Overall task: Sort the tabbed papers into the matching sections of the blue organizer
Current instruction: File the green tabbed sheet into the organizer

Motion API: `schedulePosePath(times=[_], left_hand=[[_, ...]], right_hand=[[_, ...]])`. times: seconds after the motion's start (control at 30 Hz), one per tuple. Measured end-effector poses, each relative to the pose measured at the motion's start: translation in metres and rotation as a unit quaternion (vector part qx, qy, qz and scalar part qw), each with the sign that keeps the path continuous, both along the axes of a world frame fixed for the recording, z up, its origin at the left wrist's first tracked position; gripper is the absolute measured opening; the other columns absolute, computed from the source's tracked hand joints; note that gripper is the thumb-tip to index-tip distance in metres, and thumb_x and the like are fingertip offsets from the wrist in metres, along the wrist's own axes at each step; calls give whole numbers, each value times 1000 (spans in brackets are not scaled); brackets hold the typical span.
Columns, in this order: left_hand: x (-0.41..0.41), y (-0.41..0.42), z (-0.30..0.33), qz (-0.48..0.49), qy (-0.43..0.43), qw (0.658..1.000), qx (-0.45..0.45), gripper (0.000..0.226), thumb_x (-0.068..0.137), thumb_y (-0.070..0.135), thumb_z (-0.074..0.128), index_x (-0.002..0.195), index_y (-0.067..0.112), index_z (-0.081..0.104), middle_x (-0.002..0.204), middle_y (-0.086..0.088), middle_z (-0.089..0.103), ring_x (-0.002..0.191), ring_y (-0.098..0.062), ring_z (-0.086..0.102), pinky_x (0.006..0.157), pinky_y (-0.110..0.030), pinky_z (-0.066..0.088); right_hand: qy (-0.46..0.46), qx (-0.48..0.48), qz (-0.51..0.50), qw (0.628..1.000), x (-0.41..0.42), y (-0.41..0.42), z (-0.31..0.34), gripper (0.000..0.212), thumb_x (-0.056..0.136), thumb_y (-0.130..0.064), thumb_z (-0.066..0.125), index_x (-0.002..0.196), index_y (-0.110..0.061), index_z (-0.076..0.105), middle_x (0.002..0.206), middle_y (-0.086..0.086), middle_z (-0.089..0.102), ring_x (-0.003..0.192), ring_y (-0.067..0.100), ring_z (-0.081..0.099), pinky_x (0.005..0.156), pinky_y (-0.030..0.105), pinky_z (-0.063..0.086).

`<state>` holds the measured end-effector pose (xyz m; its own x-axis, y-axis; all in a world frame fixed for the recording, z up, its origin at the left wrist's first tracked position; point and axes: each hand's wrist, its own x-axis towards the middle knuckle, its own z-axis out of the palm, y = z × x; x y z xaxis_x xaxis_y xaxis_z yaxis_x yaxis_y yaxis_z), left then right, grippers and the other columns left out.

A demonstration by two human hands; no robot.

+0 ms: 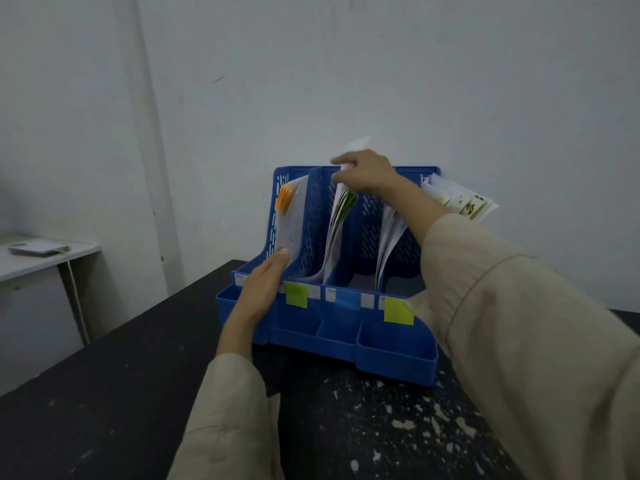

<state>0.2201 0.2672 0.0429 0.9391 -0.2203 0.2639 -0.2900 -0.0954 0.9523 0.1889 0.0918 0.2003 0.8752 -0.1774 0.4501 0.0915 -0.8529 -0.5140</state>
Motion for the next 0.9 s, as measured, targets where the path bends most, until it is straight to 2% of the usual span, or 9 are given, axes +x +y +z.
schedulePosePath(times=[0.1,0.2,0.33,0.5,0.6,0.67,0.7,0.77,0.9], left_hand=[[0,0,0,-5,-3,1000,2,61,91,57,41,141,22,43,144,1,44,131,-20,40,113,-45,29],[1,1,-1,-4,-1,1000,-2,60,92,57,41,141,22,43,145,1,43,131,-20,40,113,-45,28],[2,1,-1,0,-2,1000,6,61,92,58,40,141,22,43,144,1,44,130,-20,41,113,-44,29],[-3,0,2,7,-5,1000,7,56,95,52,39,143,22,40,147,0,40,131,-19,38,112,-39,28],[-5,-1,3,9,-17,1000,10,54,97,49,37,143,22,38,148,1,37,127,-14,38,107,-33,28],[-6,-1,5,7,-21,1000,14,54,97,49,37,143,22,38,148,1,37,123,-12,39,105,-32,28],[-6,-1,5,7,-23,1000,15,54,97,49,37,144,21,37,149,2,36,127,-13,38,107,-32,27],[-8,-1,5,4,-27,1000,15,54,97,48,37,144,21,35,150,3,33,135,-14,32,110,-32,25],[-10,-1,5,2,-32,999,18,53,98,45,37,145,20,33,151,4,32,137,-14,30,103,-25,25]], right_hand=[[-77,48,-26,996,6,-2,-1,34,80,0,53,111,2,68,111,18,68,75,15,54,73,20,47],[-192,65,-66,977,-1,-1,3,29,78,3,58,104,-3,70,107,12,68,101,20,60,85,20,48],[-263,-50,-102,958,-12,11,11,29,79,2,57,107,0,66,109,12,63,100,21,58,74,16,38],[-173,-187,-90,963,-21,32,-5,12,81,8,51,76,-2,55,82,10,53,71,21,51,54,22,34],[-93,-235,-102,962,-24,35,-13,43,83,11,50,60,-15,26,65,2,28,53,13,27,44,21,19],[-80,-302,-133,941,-24,39,-17,23,85,5,54,70,-9,43,82,10,44,71,21,45,56,21,33],[-59,-343,-154,925,-28,44,-18,3,86,-3,56,87,-5,54,107,16,49,97,30,49,71,26,40],[-21,-470,-261,843,-26,49,-27,31,88,-21,57,117,-10,56,147,23,23,138,39,18,101,48,32],[-24,-641,-280,714,-24,55,-40,35,95,-27,49,129,-22,52,158,15,0,143,38,-13,109,65,1]])
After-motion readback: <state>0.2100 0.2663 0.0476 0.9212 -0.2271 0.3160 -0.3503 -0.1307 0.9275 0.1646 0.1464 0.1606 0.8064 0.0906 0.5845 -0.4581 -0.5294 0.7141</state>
